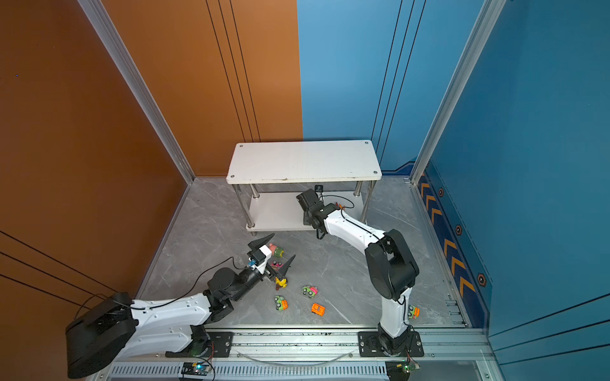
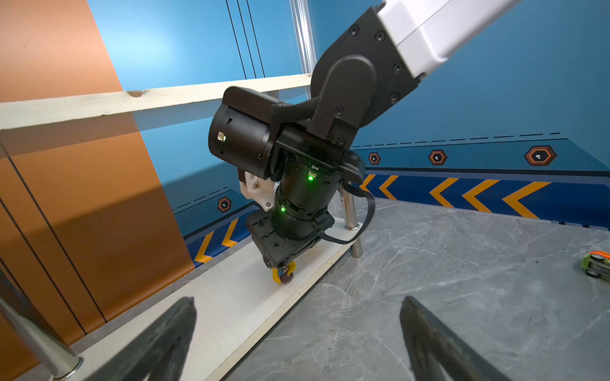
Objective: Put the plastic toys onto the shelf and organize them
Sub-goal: 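Lower the duck onto the lower shelf while the left gripper withdraws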
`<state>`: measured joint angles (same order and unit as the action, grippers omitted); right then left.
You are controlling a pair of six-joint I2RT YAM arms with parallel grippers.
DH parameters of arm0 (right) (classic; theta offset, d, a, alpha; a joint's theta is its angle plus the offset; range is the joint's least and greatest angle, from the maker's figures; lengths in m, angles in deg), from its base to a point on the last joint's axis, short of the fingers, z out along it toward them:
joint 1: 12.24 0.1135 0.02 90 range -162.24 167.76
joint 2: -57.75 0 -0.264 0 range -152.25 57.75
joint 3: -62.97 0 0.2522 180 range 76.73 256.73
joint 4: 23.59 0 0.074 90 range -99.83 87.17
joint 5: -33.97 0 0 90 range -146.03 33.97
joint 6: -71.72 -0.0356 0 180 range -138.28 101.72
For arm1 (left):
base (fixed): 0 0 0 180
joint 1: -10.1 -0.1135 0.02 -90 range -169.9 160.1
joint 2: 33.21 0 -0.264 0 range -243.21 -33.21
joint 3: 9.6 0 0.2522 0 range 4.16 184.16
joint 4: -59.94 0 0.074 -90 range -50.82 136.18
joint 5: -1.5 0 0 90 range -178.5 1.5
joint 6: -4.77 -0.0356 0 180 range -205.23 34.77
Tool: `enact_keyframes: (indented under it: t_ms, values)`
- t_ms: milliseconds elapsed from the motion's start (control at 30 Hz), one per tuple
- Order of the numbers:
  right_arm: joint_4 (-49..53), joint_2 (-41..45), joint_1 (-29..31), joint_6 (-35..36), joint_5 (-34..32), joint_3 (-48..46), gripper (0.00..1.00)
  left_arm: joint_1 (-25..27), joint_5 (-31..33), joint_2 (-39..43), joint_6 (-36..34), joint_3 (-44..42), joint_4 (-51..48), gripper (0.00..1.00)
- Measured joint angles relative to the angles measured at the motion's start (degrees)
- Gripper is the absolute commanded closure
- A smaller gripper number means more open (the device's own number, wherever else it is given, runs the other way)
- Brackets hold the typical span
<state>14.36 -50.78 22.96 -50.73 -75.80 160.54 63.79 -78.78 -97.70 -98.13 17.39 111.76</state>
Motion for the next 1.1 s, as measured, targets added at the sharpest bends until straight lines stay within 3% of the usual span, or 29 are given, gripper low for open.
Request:
enact_keyframes:
  t_ms: [333,667,900,1100]
  values:
    - [-1.1,-2.8,-0.8,-2.0,0.2,3.4,0.96,0.0,0.6,8.6,-0.2,-2.0,-10.8,0.02]
    - [-1.3,-4.8,-1.2,-2.2,0.7,4.5,0.86,0.0,0.6,10.1,-0.2,-2.0,-14.2,0.02]
    - [-1.3,-4.9,-1.5,-2.2,0.7,4.5,0.61,0.0,0.6,10.1,-0.2,-2.0,-14.7,0.02]
    - [-1.2,-4.9,-1.5,-2.4,1.5,4.8,0.49,0.0,0.6,10.0,-0.2,-2.0,-14.7,0.02]
